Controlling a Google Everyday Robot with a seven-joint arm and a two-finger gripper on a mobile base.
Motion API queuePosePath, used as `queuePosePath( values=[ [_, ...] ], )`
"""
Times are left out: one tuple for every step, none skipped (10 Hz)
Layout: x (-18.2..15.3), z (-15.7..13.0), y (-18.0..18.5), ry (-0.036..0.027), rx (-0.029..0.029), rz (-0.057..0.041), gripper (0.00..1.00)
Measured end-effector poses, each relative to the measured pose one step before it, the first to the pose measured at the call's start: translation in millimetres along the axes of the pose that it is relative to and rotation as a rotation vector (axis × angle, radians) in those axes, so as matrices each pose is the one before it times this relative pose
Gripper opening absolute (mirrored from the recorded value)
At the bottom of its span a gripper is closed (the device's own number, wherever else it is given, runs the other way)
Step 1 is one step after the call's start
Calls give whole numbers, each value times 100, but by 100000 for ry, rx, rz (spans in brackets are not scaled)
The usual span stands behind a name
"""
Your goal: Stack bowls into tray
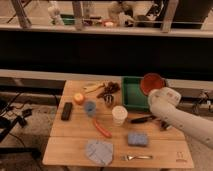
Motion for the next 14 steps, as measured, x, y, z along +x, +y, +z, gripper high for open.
queuePosePath(
  values=[
    [-616,555,85,-589,-450,-189,0],
    [-1032,748,-211,-871,-155,-650,0],
    [-1046,592,-274,-731,132,-982,0],
    [-875,540,-311,-698,267,-892,0],
    [176,381,-103,240,173,-121,0],
    [189,294,-92,190,284,18,0],
    [-102,267,-121,-59,383,-345,0],
    [-43,203,-136,50,312,-207,0],
    [336,309,-174,595,413,59,0],
    [412,241,-64,631,224,202,0],
    [154,226,-10,361,67,-17,0],
    [85,382,131,397,-142,-168,0],
    [42,417,190,524,-320,-131,0],
    [55,231,167,486,-401,-186,0]
  ],
)
